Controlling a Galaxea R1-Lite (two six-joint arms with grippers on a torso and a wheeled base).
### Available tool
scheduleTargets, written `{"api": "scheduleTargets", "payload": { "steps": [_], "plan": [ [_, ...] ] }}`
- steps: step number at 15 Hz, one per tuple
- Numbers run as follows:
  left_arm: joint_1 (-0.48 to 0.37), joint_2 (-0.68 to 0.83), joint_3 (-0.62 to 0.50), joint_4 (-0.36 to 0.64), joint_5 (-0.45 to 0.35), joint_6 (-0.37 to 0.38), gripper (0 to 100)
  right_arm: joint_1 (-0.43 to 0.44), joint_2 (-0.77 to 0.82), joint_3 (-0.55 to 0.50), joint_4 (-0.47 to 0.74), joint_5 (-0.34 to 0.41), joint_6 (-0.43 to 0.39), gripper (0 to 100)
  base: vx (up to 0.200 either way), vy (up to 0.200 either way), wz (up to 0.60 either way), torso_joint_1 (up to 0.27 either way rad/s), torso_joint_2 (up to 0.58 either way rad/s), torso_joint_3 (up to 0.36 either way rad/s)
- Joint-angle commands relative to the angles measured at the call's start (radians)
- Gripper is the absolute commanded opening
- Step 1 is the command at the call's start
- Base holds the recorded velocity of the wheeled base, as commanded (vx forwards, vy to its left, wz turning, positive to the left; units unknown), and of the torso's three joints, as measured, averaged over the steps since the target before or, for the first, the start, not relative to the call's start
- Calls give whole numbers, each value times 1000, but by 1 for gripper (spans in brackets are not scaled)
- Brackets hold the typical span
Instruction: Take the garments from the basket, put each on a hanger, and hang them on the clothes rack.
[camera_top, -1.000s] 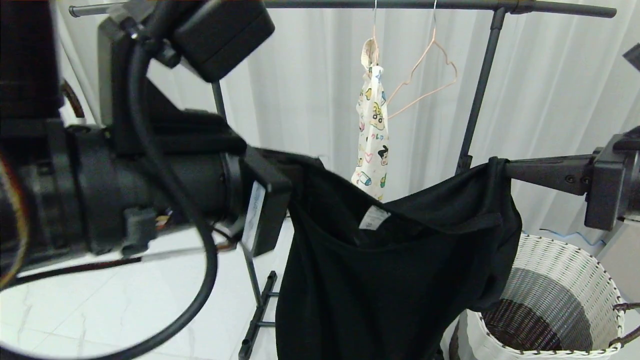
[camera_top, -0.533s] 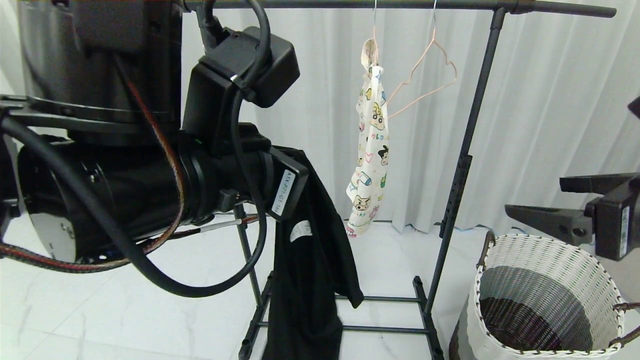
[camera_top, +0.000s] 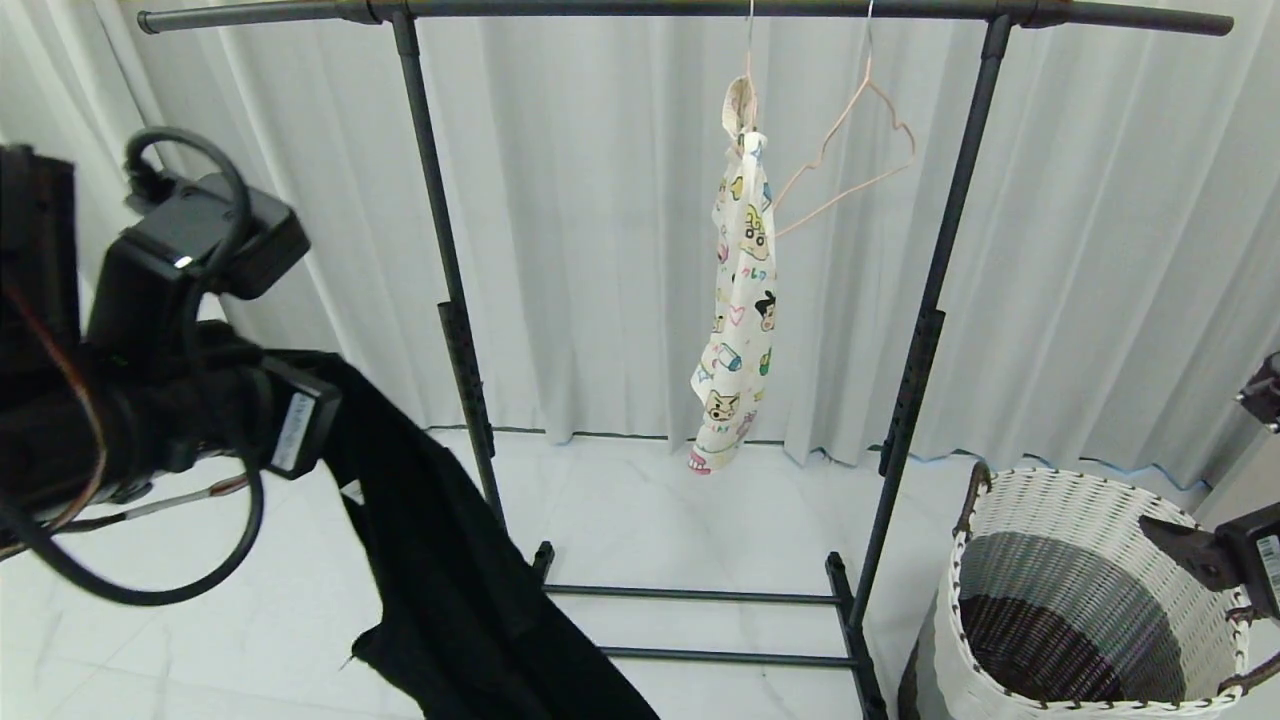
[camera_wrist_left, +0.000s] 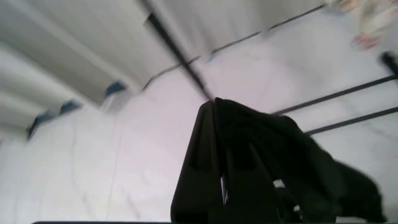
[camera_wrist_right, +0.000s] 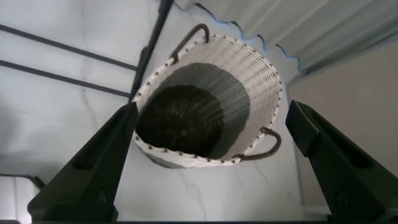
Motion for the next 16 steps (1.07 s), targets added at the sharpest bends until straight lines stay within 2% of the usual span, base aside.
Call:
{"api": "scheduleTargets", "payload": {
  "steps": [1, 3, 5, 9, 16],
  "plan": [
    [101, -142, 110, 0, 1, -5, 0, -50, -28, 28, -3, -2, -17, 100, 0, 0, 0, 0, 0, 0],
    [146, -165, 131, 0, -2, -5, 0, -79, -26, 28, -3, -1, -26, 100, 0, 0, 0, 0, 0, 0],
    [146, -173, 141, 0, -2, -4, 0, -82, -26, 25, -4, 1, -25, 100, 0, 0, 0, 0, 0, 0],
    [146, -168, 148, -2, 1, -5, 0, -84, -26, 25, -7, 2, -22, 100, 0, 0, 0, 55, -242, -242],
    [146, -171, 162, -5, 4, -10, 0, -84, -12, 27, -49, 4, -22, 100, 0, 0, 0, 175, -499, -290]
  ]
}}
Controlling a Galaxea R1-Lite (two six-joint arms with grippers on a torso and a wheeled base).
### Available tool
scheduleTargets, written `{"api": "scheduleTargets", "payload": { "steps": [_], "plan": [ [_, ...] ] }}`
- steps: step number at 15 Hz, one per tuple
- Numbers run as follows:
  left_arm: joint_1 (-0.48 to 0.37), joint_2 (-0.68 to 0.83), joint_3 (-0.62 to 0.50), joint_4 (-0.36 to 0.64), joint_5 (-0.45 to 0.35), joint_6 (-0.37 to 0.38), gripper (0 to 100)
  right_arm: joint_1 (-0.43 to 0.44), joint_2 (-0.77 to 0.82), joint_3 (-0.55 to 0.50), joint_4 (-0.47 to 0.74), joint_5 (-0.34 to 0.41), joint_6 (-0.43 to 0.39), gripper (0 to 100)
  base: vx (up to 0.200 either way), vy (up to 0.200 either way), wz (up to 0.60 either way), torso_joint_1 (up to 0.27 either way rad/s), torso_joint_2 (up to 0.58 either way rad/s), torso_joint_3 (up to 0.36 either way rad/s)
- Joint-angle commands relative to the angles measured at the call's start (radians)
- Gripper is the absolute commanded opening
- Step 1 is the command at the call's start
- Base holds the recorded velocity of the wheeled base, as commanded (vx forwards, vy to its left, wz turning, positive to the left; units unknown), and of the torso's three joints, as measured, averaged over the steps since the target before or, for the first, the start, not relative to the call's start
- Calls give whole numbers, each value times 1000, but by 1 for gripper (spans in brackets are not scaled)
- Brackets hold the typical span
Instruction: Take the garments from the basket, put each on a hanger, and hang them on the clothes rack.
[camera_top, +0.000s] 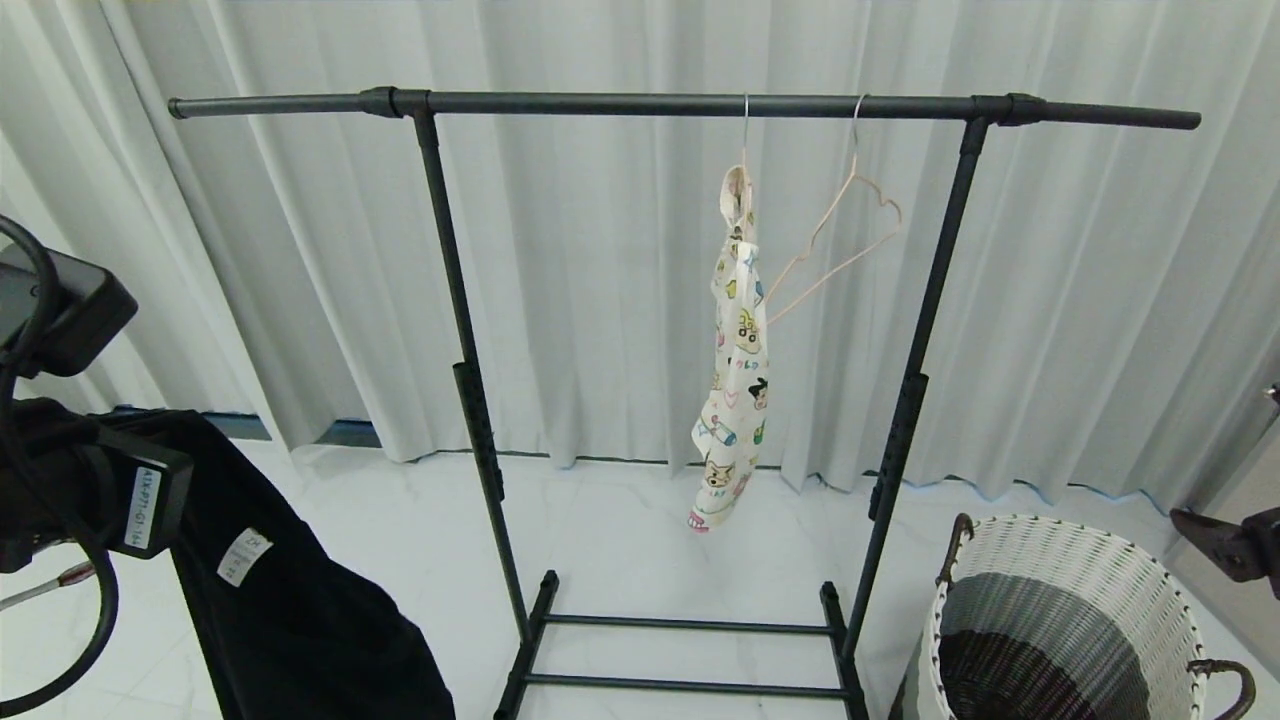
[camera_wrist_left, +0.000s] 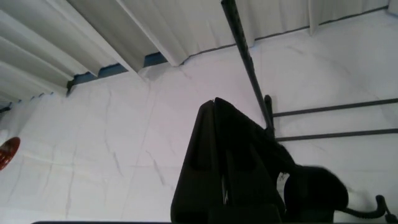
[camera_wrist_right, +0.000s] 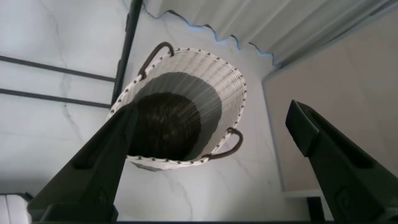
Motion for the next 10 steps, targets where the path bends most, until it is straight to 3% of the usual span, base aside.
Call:
{"api": "scheduleTargets", "payload": {
  "steps": [1, 5, 10],
  "plan": [
    [0, 3, 0, 0, -1, 0, 0, -1, 9, -1, -1, 0, 1, 100, 0, 0, 0, 193, -466, -290],
    [0, 5, 12, 0, -3, -1, 0, -30, 24, -7, -44, 19, 7, 100, 0, 0, 0, 204, -476, -279],
    [0, 17, 12, -46, -4, -24, 0, -52, 106, -9, -187, 25, 43, 100, 0, 0, 0, 217, -496, -284]
  ]
}}
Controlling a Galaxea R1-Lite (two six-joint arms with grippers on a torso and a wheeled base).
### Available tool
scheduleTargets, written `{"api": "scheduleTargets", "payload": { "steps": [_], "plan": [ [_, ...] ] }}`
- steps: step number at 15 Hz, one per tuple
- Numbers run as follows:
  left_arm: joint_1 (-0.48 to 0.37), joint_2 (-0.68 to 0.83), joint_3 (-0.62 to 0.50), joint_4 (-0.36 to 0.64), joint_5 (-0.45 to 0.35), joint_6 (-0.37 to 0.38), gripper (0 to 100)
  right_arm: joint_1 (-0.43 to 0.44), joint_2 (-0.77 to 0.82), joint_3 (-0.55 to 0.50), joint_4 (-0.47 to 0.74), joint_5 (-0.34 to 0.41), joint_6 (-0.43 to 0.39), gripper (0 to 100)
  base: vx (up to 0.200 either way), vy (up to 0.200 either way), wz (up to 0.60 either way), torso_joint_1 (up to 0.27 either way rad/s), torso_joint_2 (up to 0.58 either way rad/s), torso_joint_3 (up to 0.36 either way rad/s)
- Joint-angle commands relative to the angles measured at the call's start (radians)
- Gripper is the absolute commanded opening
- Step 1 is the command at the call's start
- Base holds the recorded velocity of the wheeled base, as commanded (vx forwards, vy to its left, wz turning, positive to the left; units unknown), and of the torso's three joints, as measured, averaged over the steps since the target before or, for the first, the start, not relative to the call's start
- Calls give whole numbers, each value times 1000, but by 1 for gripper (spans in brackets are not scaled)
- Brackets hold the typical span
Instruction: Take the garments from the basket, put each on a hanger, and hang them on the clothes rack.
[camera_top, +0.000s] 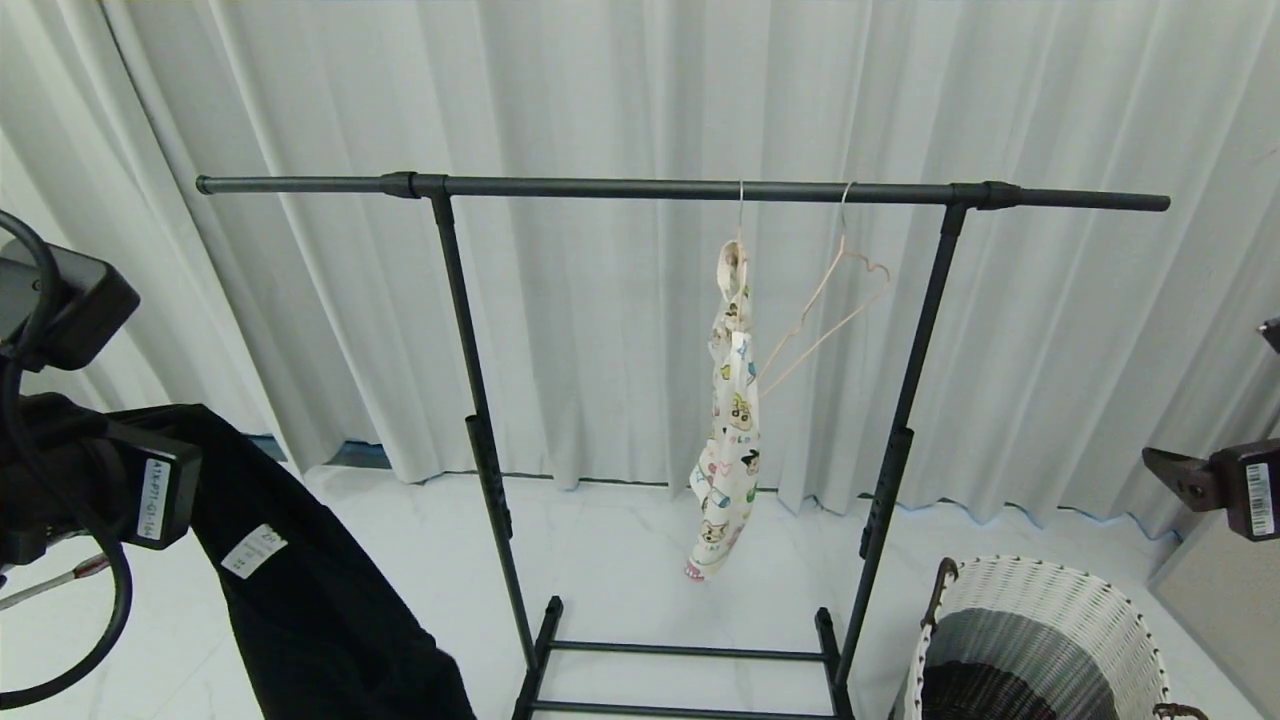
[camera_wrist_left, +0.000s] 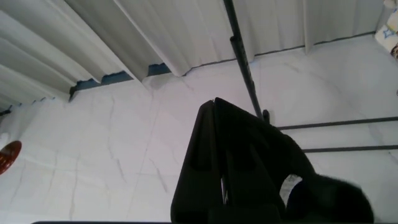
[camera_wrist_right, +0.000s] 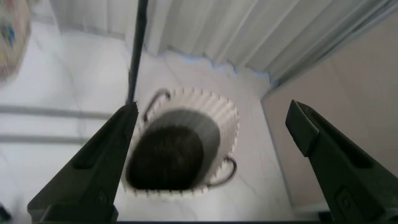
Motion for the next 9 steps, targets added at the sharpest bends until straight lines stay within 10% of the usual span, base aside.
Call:
{"api": "scheduleTargets", "payload": {
  "steps": [1, 5, 9],
  "plan": [
    [0, 9, 0, -5, 1, -1, 0, -10, 33, 1, -4, 2, 2, 100, 0, 0, 0, 237, -515, -281],
    [0, 9, 1, -5, 1, -1, 0, -12, 25, 8, -4, 8, -1, 100, 0, 0, 0, 244, -527, -288],
    [-51, -12, 1, -5, -1, -2, 0, -33, 5, 2, -6, 172, 24, 100, 100, 0, 0, 106, -233, -119]
  ]
}}
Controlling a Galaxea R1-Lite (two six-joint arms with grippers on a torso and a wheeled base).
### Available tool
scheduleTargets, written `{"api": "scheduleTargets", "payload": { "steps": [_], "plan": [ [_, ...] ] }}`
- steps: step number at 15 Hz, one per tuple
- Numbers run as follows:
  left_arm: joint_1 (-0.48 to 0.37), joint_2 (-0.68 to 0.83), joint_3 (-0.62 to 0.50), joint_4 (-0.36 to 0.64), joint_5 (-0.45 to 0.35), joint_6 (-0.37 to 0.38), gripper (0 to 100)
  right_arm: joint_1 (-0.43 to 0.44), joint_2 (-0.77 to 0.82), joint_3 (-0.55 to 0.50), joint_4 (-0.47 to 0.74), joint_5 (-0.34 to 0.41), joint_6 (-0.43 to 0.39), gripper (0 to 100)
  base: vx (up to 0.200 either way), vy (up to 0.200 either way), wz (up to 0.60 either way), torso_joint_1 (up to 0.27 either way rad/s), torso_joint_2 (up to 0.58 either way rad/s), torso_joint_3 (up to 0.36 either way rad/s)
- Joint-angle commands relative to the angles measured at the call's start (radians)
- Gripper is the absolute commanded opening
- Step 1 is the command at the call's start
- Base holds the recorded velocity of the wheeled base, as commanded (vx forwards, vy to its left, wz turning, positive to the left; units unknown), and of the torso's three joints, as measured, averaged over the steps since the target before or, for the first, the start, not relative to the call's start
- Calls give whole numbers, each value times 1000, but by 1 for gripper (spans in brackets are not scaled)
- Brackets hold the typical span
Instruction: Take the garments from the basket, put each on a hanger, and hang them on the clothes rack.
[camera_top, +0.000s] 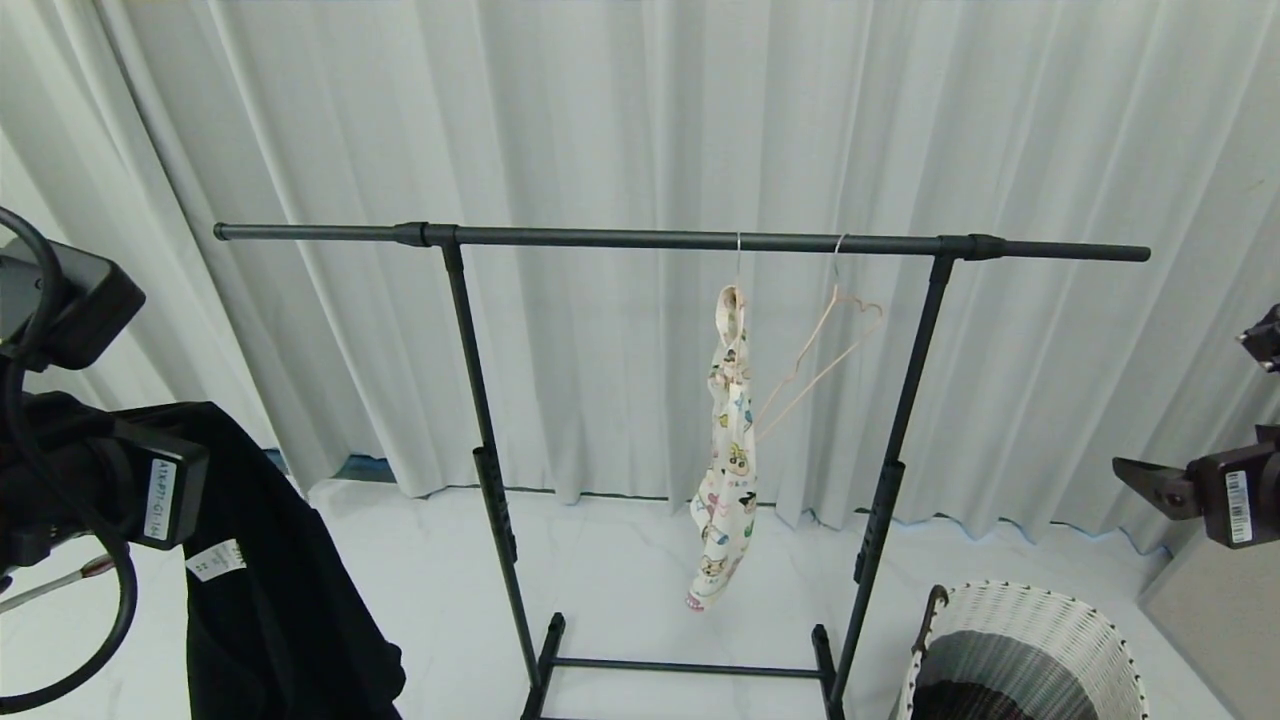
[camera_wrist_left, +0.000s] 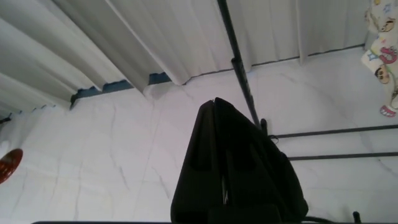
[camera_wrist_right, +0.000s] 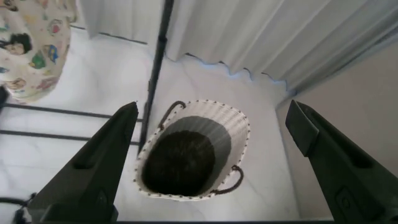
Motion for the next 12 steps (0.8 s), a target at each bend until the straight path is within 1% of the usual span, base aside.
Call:
{"api": "scheduleTargets", "payload": {
  "steps": [1, 2, 4, 6, 9, 10, 11, 12],
  "plan": [
    [-37, -12, -1, 0, 0, 1, 0, -15, -6, -27, -1, 70, 25, 100, 200, 0, 0, 7, -51, -17],
    [-44, -14, -1, 0, 0, 1, 0, -26, 0, -38, -1, 103, 29, 100, 200, 200, 0, 2, -36, -12],
    [-47, -15, -1, 0, 0, 1, 0, -29, 22, -55, -1, 112, 33, 100, 200, 200, 0, 17, -7, -7],
    [-47, -20, 4, 0, 0, 1, 0, -13, 37, -64, -1, 116, 65, 100, 200, 200, 0, 10, -2, -10],
    [-47, -21, 9, 0, 0, 1, 0, 59, 68, -64, -1, 113, 137, 100, 200, 0, 0, 1, 2, 1],
    [-47, -20, 9, 0, 0, 1, 0, 59, 89, -64, -3, 109, 145, 100, 200, 0, 0, -2, 2, 2],
    [-47, -20, 10, 0, 0, 2, 0, 57, 100, -67, -3, 109, 150, 100, 0, 0, 0, 0, 0, 0],
    [-61, -21, 12, 0, 0, 1, 0, 51, 132, -69, -40, 107, 173, 100, 0, 0, 0, 0, 0, 0]
  ]
}}
